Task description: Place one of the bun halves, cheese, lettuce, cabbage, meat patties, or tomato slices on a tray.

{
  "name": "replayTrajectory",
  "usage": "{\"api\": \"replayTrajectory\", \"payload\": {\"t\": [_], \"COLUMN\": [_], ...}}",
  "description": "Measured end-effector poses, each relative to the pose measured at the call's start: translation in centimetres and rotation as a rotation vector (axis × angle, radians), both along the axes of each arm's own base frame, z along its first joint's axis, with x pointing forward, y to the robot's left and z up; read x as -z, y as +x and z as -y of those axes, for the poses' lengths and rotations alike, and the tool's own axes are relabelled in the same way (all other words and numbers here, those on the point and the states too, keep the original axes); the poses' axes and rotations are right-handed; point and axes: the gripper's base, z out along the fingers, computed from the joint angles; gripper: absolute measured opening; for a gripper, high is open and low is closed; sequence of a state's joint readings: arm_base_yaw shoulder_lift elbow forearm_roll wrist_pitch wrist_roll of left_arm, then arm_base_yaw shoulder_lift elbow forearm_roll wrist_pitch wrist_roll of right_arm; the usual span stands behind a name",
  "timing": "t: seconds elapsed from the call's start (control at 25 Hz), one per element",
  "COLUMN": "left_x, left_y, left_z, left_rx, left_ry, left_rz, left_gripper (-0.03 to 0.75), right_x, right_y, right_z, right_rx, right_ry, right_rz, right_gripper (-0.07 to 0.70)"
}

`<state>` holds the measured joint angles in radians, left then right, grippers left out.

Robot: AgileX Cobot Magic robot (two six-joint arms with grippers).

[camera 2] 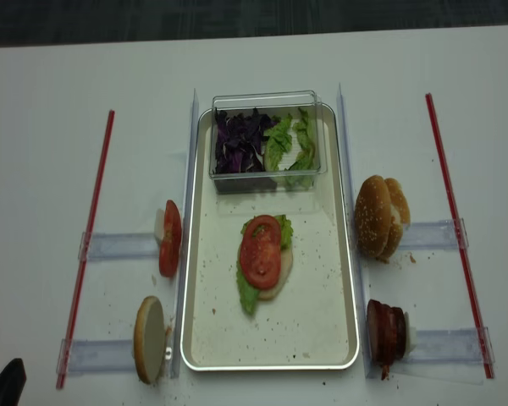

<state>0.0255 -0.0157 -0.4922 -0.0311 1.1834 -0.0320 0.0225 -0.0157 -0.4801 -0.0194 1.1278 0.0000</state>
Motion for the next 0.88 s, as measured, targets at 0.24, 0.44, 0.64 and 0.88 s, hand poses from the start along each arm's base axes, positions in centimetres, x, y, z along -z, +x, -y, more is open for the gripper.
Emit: {"api": "replayTrajectory", "payload": {"t": [0.24, 0.44, 0.64, 0.88], "left_x": [0.00, 0.00, 0.00, 0.00], "left_y": [0.00, 0.00, 0.00, 0.00], "left_z": [0.00, 0.00, 0.00, 0.00], "left_rx": [0.000, 0.000, 0.000, 0.000], "left_ry": [0.000, 0.000, 0.000, 0.000], "left_rz": [0.000, 0.000, 0.000, 0.000], "left_gripper": [0.419, 0.419, 0.419, 0.419], "right_x": [0.00, 0.00, 0.00, 0.00], "right_y": [0.00, 0.00, 0.00, 0.00], "right_z": [0.00, 0.00, 0.00, 0.00], "right_rx": [0.000, 0.000, 0.000, 0.000], "right_ry": [0.000, 0.000, 0.000, 0.000], "right_rz": [0.000, 0.000, 0.000, 0.000], "right_gripper": [0.571, 0.571, 0.571, 0.571]}}
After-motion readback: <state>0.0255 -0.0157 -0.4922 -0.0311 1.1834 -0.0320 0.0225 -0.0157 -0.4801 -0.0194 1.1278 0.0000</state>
